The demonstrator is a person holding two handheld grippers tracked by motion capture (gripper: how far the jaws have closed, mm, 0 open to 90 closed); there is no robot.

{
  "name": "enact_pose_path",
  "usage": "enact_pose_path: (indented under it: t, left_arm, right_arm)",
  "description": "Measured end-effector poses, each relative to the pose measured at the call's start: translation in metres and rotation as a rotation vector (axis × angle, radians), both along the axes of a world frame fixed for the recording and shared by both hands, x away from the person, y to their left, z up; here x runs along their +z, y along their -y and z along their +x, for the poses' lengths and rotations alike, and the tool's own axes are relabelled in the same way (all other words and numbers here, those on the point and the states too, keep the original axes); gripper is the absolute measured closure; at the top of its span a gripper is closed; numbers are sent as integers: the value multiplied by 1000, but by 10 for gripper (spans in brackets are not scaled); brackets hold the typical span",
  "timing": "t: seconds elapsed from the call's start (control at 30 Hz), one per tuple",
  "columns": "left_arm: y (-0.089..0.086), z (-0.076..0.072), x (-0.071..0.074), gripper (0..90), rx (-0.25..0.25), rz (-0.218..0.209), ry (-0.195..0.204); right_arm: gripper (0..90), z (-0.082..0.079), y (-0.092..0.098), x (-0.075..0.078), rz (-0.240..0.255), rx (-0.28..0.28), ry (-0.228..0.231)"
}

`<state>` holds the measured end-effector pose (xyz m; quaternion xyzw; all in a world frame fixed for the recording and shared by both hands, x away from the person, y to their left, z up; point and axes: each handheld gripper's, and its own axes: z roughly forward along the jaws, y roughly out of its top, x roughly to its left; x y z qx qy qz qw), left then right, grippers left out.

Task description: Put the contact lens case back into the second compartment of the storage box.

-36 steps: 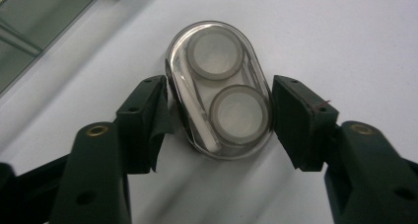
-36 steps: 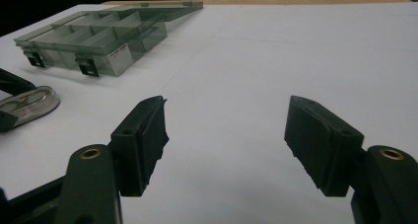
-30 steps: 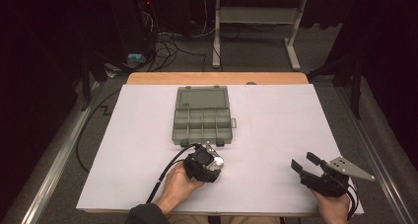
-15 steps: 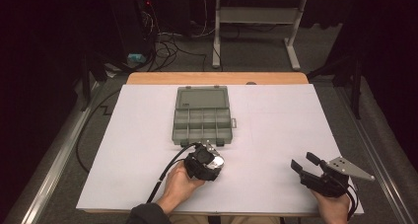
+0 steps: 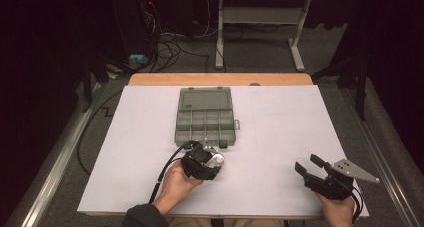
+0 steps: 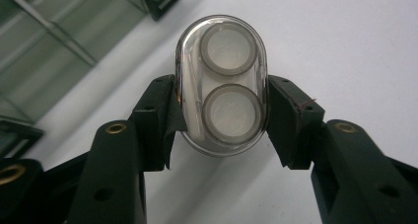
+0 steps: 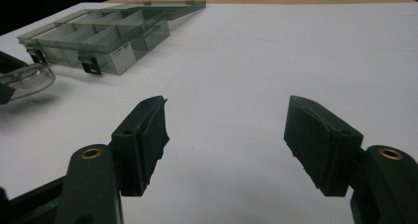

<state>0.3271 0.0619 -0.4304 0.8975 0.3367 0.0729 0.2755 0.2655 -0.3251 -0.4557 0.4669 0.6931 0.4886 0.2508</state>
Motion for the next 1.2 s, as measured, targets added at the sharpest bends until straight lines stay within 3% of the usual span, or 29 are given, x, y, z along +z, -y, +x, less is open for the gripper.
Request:
enact_pose_path:
  t: [0.3, 0.63, 0.73, 1.2]
  left_arm:
    - [-13, 14, 21, 489, 33, 10, 33]
    - [-26, 38, 39, 489, 82, -11, 51]
    - [-30, 45, 41, 489, 100, -33, 42]
    - [-38, 72, 47, 489, 153, -10, 51]
  right_arm:
    - [325, 0, 0, 0, 0, 4, 1]
    - [324, 0, 0, 0, 3, 2, 2]
    - [325, 0, 0, 0, 4, 3, 0]
    - [324, 0, 0, 0, 4, 5, 0]
